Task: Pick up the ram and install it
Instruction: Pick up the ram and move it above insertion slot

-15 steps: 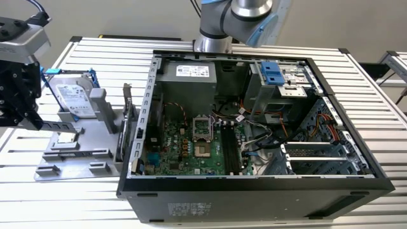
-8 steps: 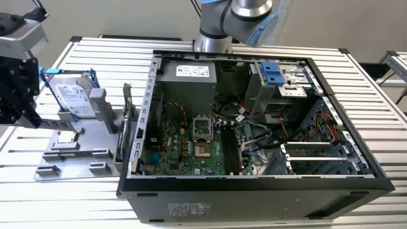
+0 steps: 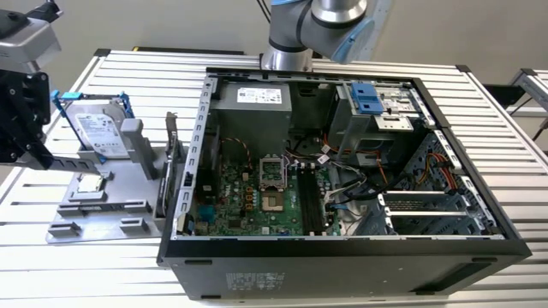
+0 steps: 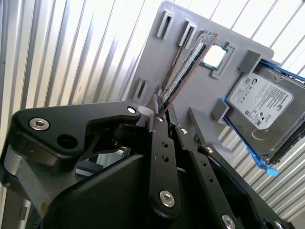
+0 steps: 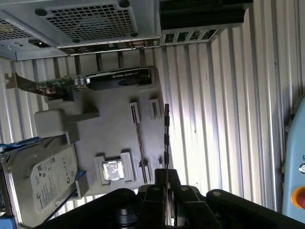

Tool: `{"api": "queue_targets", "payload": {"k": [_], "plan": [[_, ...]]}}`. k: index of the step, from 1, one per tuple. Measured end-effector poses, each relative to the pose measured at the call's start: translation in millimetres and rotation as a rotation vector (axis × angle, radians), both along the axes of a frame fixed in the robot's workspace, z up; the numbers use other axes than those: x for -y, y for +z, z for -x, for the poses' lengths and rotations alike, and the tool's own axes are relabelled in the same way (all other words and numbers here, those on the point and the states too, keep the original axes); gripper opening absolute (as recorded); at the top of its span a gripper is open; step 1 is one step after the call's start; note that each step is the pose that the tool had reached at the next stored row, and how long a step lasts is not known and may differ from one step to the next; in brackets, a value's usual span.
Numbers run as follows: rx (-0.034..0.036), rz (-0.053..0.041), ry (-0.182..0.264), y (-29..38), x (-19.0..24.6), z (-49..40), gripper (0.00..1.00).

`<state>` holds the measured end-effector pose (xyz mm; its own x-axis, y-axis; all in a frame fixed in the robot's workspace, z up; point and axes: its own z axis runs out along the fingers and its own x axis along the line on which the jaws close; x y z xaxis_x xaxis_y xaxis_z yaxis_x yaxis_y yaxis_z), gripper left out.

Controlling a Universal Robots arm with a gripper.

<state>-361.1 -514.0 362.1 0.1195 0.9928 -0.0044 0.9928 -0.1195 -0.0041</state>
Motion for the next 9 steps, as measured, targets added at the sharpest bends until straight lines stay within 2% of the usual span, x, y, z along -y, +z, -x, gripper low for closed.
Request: {"api": "queue_targets", "payload": {"k": [9], "plan": [[0.0,0.0,-0.008,6.0,0.0,0.1,0.0]]}}
